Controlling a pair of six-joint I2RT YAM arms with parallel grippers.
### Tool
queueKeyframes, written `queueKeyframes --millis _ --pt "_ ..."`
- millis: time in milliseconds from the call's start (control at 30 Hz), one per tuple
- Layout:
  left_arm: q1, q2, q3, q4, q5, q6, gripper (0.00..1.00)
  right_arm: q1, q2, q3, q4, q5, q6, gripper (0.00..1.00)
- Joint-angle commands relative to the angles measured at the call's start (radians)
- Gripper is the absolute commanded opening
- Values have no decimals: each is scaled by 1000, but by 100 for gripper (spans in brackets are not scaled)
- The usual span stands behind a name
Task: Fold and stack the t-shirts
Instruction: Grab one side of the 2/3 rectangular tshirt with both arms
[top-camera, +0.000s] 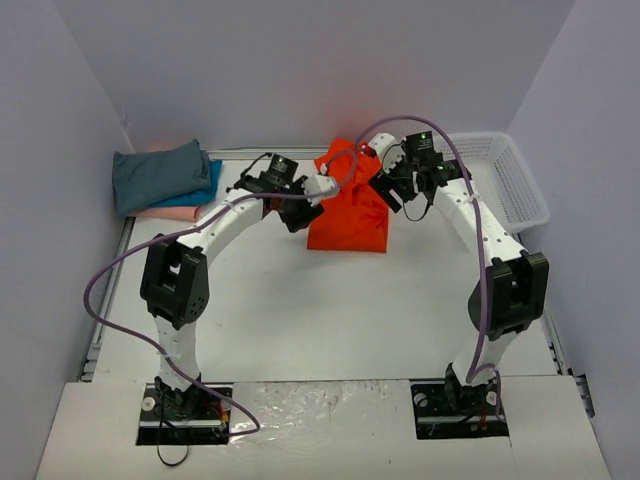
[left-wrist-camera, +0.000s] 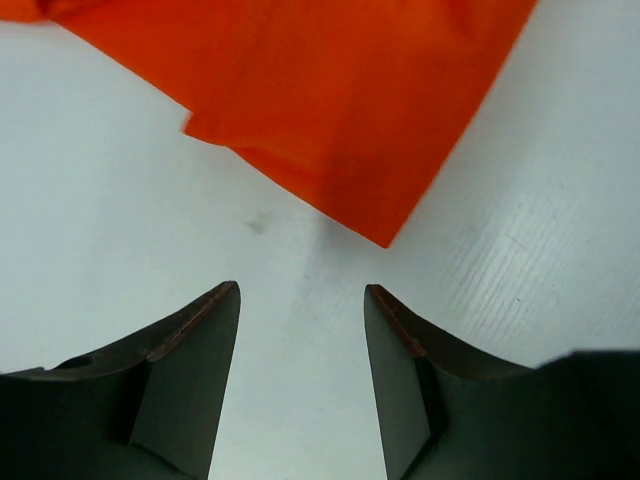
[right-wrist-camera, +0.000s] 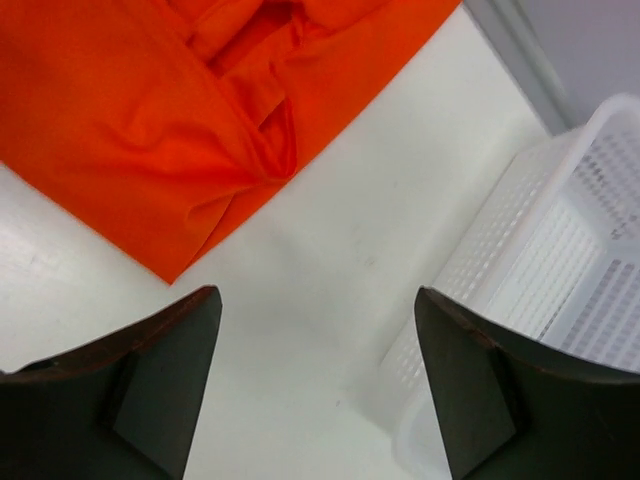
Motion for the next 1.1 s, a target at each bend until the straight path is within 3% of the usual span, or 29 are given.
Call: queueKeyframes --millis 0,133,300,800,867,967,1067 --pt "-36 -19 -186 97 25 80 52 -16 -81 -90 7 -64 79 74" --pt "-50 1 -291 185 16 48 52 -19 -121 -171 -5 -61 89 74" --pt "-57 18 -308 268 -13 -8 52 -19 -122 -231 -16 -81 108 74" --pt "-76 144 -169 217 -1 -17 53 -22 -68 -253 -34 -96 99 74" --pt "-77 173 -141 194 -7 -11 43 -22 -62 -257 -45 -105 92 74" --pt "-77 208 -101 137 -2 -11 3 -20 -59 -268 -77 -117 76 73" --pt "-76 215 -73 99 1 -8 2 -22 -77 -295 -109 -168 33 71"
